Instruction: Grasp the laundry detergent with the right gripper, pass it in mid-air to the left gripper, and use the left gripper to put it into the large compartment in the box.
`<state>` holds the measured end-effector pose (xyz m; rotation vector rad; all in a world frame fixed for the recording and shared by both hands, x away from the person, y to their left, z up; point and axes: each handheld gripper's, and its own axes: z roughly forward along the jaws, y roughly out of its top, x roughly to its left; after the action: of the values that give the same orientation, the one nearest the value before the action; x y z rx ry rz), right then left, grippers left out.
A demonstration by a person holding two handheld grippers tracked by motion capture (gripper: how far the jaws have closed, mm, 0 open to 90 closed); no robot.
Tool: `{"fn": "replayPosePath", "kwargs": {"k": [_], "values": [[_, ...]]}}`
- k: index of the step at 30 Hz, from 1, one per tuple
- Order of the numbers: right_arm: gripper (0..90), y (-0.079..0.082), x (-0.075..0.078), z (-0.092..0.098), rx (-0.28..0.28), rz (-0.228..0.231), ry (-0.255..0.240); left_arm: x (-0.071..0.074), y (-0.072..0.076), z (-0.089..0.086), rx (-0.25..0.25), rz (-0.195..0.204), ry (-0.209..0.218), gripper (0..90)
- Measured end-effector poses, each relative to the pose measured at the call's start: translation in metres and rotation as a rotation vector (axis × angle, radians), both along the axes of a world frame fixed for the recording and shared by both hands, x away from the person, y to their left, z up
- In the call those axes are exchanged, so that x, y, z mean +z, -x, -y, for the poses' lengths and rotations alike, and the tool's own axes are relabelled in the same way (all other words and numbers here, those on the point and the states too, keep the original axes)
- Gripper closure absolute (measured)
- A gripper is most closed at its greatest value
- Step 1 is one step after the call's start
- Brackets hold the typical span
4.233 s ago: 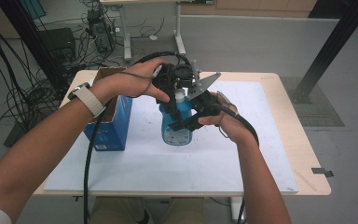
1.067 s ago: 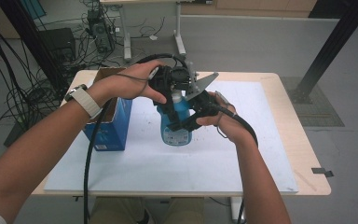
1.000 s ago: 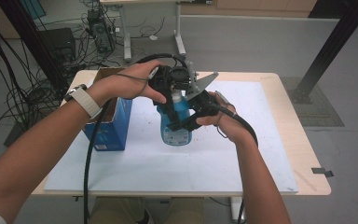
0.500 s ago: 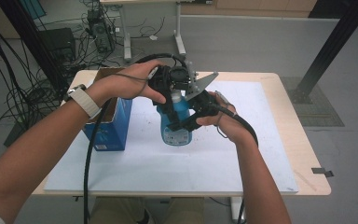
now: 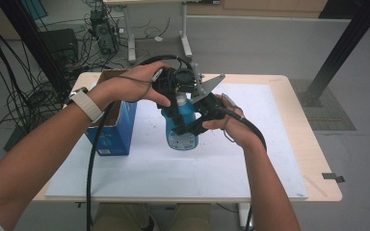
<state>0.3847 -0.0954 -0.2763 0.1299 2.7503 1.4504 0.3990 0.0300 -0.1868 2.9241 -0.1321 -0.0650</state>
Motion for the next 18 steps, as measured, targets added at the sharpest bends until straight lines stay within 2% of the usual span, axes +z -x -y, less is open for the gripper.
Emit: {"fn": "replayPosePath", "kwargs": {"k": [18], "values": [[43.0, -0.0002, -0.0008, -0.0001, 0.000, 0.002, -0.006, -0.0003, -0.0004, -0.0009, 0.003, -0.003, 0.004, 37.3]]}}
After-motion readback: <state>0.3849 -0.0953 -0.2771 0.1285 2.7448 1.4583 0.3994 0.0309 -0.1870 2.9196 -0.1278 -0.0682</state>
